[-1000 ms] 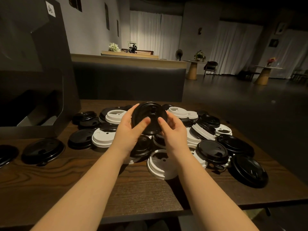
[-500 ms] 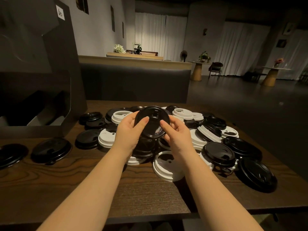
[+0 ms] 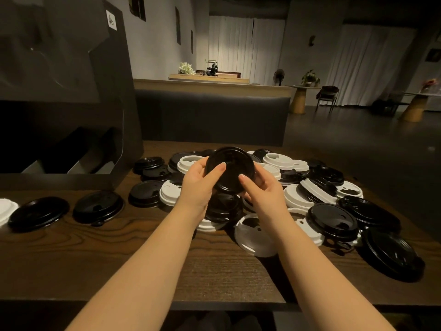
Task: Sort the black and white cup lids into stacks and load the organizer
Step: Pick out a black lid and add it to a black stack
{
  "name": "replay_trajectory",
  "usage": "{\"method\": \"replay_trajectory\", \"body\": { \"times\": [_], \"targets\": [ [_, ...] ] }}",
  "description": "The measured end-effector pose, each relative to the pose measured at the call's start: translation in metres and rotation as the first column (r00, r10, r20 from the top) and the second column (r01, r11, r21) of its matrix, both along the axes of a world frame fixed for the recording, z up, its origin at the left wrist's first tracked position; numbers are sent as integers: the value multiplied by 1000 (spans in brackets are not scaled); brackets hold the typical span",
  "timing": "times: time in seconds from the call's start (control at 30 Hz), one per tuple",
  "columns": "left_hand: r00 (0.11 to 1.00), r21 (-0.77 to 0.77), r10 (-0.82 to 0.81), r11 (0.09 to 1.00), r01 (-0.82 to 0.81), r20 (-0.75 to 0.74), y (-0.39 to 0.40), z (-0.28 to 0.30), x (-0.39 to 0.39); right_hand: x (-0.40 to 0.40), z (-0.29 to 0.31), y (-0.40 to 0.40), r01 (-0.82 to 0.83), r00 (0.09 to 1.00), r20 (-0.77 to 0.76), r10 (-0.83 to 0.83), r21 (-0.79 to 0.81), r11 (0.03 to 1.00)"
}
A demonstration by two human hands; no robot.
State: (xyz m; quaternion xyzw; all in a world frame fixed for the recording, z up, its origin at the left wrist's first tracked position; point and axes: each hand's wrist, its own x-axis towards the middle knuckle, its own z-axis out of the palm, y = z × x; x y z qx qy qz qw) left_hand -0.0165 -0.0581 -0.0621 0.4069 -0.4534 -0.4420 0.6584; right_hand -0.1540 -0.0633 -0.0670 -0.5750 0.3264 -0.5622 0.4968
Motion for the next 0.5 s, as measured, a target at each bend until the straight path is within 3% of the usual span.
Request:
{"method": "replay_trajectory", "body": {
  "times": [0.1, 0.2, 0.33, 0.5],
  "targets": [
    [993, 23, -28, 999, 31, -114, -1, 1, 0, 0, -1, -1, -77, 991, 120, 66, 90, 993],
    [980, 42, -96, 994, 105, -176, 0, 1, 0, 1, -2, 0, -12, 1000, -7, 12, 48, 999],
    [992, 24, -56, 998, 59, -113, 0, 0, -1, -3, -2, -2, -20, 1000, -24, 20, 26, 999],
    [1000, 51, 18, 999, -18, 7, -3, -3, -4, -6, -3, -6, -52, 999, -7, 53, 122, 991]
  ]
}}
